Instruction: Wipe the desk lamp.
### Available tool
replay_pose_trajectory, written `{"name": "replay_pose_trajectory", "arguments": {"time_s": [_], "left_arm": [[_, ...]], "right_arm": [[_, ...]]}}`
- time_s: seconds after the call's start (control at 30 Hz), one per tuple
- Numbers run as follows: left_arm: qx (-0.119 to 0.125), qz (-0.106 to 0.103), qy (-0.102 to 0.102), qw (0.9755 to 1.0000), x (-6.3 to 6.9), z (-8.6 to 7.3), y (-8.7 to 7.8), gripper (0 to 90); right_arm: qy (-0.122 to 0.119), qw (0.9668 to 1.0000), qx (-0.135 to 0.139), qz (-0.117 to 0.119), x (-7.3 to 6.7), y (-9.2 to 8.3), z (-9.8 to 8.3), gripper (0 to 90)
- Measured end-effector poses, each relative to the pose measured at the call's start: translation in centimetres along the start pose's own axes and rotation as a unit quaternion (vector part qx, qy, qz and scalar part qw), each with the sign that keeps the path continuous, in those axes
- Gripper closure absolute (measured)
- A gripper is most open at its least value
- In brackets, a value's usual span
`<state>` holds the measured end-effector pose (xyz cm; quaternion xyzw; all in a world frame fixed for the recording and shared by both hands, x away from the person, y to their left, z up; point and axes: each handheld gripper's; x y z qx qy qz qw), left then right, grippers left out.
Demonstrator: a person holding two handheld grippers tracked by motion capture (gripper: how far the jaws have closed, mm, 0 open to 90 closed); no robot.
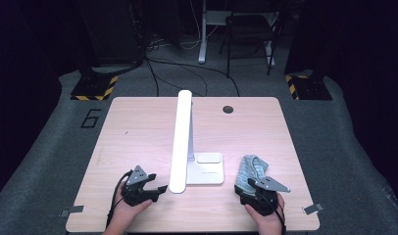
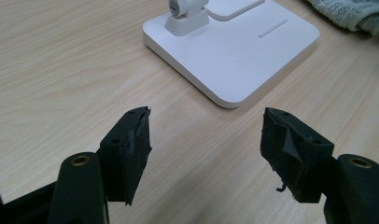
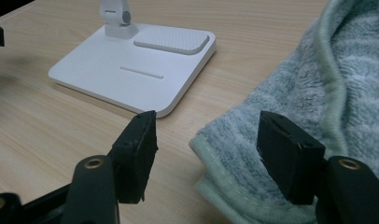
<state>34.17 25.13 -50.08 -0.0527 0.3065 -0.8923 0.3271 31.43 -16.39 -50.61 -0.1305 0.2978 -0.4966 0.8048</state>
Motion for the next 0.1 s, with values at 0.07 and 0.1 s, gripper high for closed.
{"name": "replay_pose_trajectory", "arguments": {"time_s": [0.07, 0.1], "left_arm": [[0.001, 0.006, 0.004, 1.0, -0.14, -0.07, 0.12, 33.2], [-0.002, 0.001, 0.001, 1.0, -0.2, -0.06, 0.14, 33.1]], "right_arm": [[0.0, 1.0, 0.004, -0.003, 0.14, -0.11, 0.09, 37.4], [0.001, 1.0, 0.007, -0.005, 0.23, -0.2, 0.17, 37.0]]}}
Point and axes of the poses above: each handheld gripper's, and its own axes: y roughly forward along the jaws, z roughly out of its top, x roughly to its right, and after that the axes turned 14 degrees about y, right-handed
